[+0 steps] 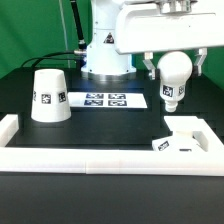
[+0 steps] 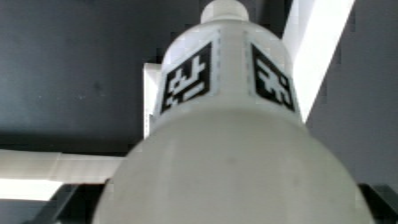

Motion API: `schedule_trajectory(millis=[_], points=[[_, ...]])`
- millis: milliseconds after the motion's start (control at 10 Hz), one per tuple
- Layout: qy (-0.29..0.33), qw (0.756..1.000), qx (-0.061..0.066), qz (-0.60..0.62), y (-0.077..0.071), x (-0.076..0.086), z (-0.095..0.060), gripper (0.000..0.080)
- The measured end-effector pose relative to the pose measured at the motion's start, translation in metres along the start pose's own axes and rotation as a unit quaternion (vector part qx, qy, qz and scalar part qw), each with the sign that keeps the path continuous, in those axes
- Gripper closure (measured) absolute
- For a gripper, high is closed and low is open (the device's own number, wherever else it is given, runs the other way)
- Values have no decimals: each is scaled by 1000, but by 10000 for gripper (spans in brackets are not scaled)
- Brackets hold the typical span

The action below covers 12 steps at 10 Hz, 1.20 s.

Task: Assemble lamp

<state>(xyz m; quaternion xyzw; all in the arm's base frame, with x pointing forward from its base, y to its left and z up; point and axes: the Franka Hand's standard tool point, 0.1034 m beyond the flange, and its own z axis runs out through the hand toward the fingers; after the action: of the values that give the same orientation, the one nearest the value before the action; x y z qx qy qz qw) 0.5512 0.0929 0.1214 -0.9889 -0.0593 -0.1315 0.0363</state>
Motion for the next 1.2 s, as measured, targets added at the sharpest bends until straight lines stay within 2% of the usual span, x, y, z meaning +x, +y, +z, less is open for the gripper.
schedule_trajectory(millis=[100, 300, 600, 1100, 1200], points=[[-5, 1000, 0, -4, 1, 1, -2, 222], [-5, 1000, 4, -8, 3, 25, -21, 222], [9, 1000, 5, -14, 5, 49, -27, 220], [28, 999, 1, -18, 5, 48, -22, 220], [39, 999, 0, -21, 5, 54, -21, 220]])
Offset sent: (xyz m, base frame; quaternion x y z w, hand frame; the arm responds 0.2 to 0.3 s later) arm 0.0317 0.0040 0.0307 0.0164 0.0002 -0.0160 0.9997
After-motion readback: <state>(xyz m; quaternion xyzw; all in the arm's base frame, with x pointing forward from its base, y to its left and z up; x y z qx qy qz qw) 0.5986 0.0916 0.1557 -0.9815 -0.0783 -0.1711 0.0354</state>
